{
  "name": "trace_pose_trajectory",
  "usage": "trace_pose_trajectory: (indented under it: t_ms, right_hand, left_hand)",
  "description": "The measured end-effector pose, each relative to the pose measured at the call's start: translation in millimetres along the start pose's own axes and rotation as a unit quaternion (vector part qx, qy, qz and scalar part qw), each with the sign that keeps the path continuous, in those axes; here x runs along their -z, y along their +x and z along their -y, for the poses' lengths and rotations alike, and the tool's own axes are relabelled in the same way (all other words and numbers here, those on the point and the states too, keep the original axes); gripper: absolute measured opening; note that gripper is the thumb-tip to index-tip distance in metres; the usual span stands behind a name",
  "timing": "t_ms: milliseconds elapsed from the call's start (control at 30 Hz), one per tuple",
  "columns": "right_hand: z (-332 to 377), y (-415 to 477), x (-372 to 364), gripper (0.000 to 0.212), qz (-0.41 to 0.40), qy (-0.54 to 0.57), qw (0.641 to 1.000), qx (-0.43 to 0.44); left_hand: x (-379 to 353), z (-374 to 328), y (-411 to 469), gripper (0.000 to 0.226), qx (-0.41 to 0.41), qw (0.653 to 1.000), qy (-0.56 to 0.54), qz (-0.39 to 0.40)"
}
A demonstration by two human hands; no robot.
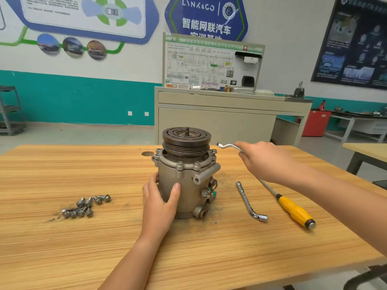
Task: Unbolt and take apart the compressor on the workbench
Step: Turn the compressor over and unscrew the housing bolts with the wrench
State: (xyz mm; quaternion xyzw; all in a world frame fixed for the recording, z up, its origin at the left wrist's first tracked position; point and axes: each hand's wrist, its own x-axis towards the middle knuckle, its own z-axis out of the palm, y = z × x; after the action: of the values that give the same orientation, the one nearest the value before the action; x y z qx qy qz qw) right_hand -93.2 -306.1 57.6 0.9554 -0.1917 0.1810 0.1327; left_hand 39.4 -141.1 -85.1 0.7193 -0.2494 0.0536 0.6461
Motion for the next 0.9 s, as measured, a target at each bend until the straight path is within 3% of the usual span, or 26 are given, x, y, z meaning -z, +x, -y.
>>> trace_pose_trajectory:
  t_ms: [467, 900]
  right_hand:
    - [32.3, 8.5, 16.8, 0.024, 0.073, -0.181, 0.980, 0.044]
    - [41.1, 12.6, 31.1, 0.021, 0.093, -0.220, 0.967, 0.087]
  left_hand:
    - [0.1, -0.7, 0.7, 0.062, -0.001, 1.000, -0.004, 0.004]
    - [-0.7, -0.5, 1.4, 0.061, -0.005, 1.000, -0.007, 0.000]
